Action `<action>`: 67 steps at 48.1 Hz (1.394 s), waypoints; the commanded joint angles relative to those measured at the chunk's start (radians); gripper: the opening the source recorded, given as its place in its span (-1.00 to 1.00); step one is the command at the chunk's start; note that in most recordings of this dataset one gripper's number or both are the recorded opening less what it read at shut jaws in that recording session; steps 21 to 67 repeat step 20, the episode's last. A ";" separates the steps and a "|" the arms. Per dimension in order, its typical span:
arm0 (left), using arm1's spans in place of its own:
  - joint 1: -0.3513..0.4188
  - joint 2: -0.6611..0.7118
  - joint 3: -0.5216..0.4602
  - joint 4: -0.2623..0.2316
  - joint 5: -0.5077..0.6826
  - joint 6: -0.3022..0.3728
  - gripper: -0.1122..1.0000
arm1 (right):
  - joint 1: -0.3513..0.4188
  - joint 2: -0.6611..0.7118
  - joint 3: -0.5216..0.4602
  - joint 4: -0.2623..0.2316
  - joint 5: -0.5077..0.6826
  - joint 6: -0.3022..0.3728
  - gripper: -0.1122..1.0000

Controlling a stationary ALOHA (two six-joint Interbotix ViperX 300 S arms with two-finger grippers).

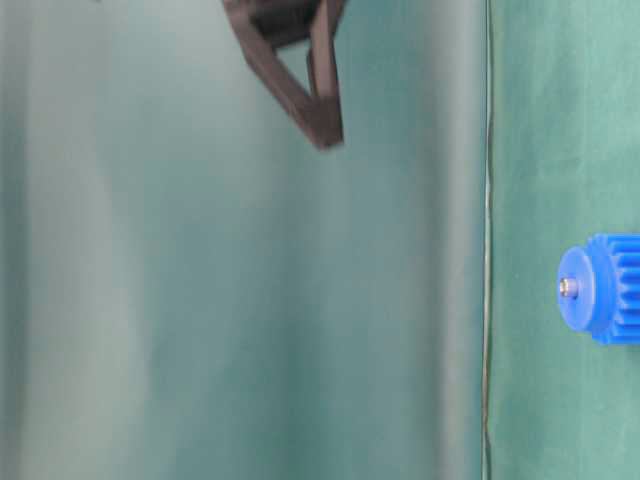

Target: Insert the shaft placed at a random location into the center hole of the small gear at another random location.

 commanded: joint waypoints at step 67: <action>0.002 0.008 -0.025 0.003 -0.005 -0.002 -0.79 | 0.003 -0.233 0.095 0.003 0.127 -0.005 0.77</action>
